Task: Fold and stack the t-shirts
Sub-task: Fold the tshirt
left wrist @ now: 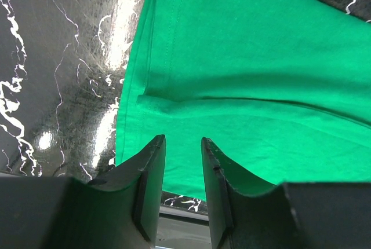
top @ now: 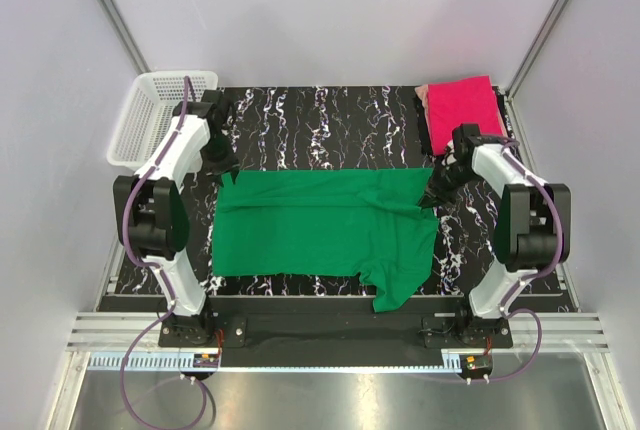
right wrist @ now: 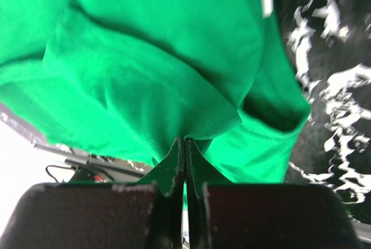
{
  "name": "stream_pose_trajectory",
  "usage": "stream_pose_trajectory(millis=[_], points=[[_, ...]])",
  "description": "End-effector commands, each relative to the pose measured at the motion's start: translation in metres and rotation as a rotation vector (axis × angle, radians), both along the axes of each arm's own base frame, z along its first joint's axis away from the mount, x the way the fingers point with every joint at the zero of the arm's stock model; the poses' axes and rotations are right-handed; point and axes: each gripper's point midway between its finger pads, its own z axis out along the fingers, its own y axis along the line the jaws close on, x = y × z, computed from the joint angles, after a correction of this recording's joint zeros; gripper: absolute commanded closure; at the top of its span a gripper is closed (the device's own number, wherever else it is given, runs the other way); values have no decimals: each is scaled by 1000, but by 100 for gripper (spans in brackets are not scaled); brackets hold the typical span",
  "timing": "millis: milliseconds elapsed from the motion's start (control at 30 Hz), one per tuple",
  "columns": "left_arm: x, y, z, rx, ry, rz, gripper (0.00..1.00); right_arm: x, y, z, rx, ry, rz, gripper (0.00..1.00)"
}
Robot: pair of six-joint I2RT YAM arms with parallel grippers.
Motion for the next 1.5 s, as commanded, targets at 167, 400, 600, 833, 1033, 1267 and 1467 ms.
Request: stream_pose_trajectory(millis=[167,400,600,833,1033,1267,1467], points=[[-1,-7,19,-4,-79,-18,65,-29,13,11,73,4,26,99],[-2,-7,21,-2,-86,-20,65,-44,20,3,98,70,26,87],[-1,-7,18,-2,-81,-18,65,-56,21,6,66,116,34,78],[3,-10,14,-12,-78,-21,66,-16,4,61,-48,-89,3,67],[6,-12,12,-17,-72,-33,66,29,8,50,-37,-61,34,69],[6,-9,12,-5,-69,-48,66,51,15,18,3,-29,51,70],[7,-10,7,-7,-53,-53,66,64,22,4,35,-21,55,72]])
